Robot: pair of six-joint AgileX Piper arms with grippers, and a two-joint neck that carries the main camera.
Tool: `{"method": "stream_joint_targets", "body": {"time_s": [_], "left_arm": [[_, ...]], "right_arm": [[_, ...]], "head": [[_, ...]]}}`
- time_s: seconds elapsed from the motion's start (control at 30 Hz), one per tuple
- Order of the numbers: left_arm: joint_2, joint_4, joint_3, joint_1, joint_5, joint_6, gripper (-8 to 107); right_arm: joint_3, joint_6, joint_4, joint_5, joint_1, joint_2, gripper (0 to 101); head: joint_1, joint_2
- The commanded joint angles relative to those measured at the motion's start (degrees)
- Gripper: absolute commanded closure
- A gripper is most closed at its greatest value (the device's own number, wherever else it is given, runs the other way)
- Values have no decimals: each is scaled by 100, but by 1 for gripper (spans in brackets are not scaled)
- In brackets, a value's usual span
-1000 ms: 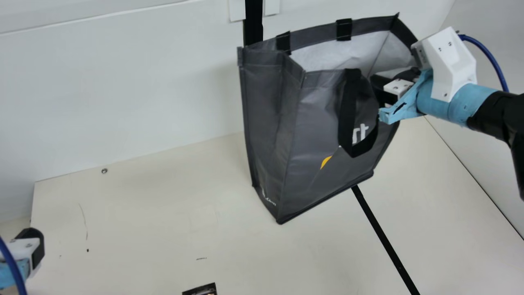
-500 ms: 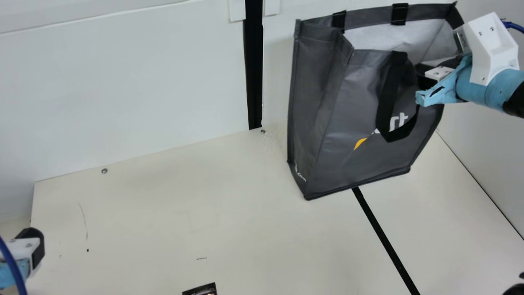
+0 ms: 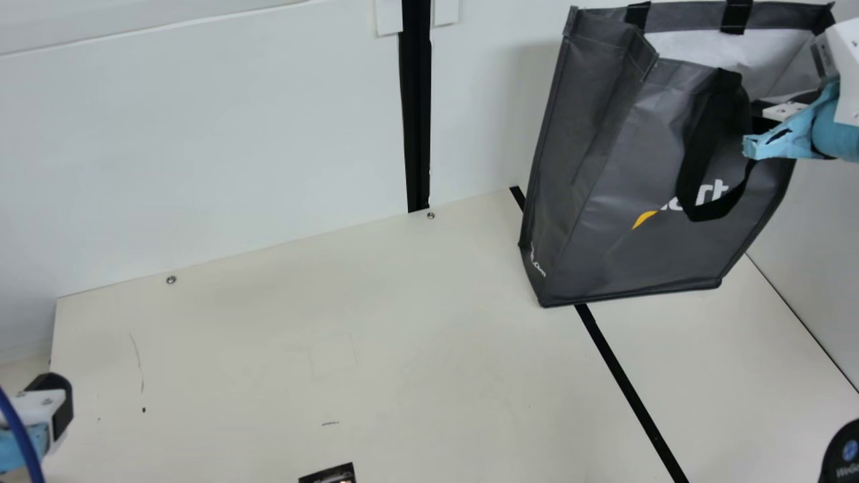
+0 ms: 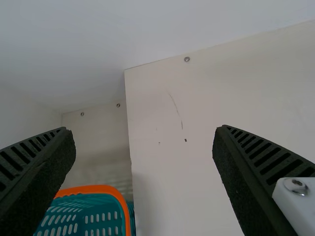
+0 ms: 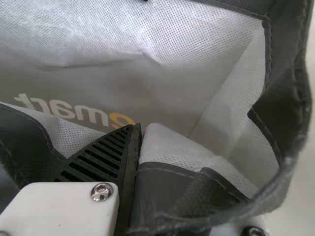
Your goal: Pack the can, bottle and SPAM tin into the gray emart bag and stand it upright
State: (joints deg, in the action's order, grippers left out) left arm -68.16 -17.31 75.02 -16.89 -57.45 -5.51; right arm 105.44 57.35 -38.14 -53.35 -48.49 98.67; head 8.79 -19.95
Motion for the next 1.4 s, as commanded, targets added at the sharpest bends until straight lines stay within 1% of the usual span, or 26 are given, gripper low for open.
{"method": "stream_joint_targets", "body": {"time_s": [0.0,0.27,0.43,0.7,1.0,1.17,1.37], "left_arm": [[0,0,0,0,0,0,9],[0,0,0,0,0,0,9],[0,0,0,0,0,0,9],[0,0,0,0,0,0,9],[0,0,0,0,0,0,9],[0,0,0,0,0,0,9],[0,0,0,0,0,0,9]], "right_arm": [[123,-26,11,-41,-87,59,101],[472,-69,22,-225,-370,274,101],[572,-85,1,-308,-457,337,101],[568,-100,-151,-367,-540,321,75],[609,-12,-405,-399,-549,150,45],[742,79,-590,-442,-550,58,28],[1031,147,-788,-524,-517,-20,8]], "head": [[121,-5],[121,-5],[121,-5],[121,-5],[121,-5],[121,-5],[121,-5]]}}
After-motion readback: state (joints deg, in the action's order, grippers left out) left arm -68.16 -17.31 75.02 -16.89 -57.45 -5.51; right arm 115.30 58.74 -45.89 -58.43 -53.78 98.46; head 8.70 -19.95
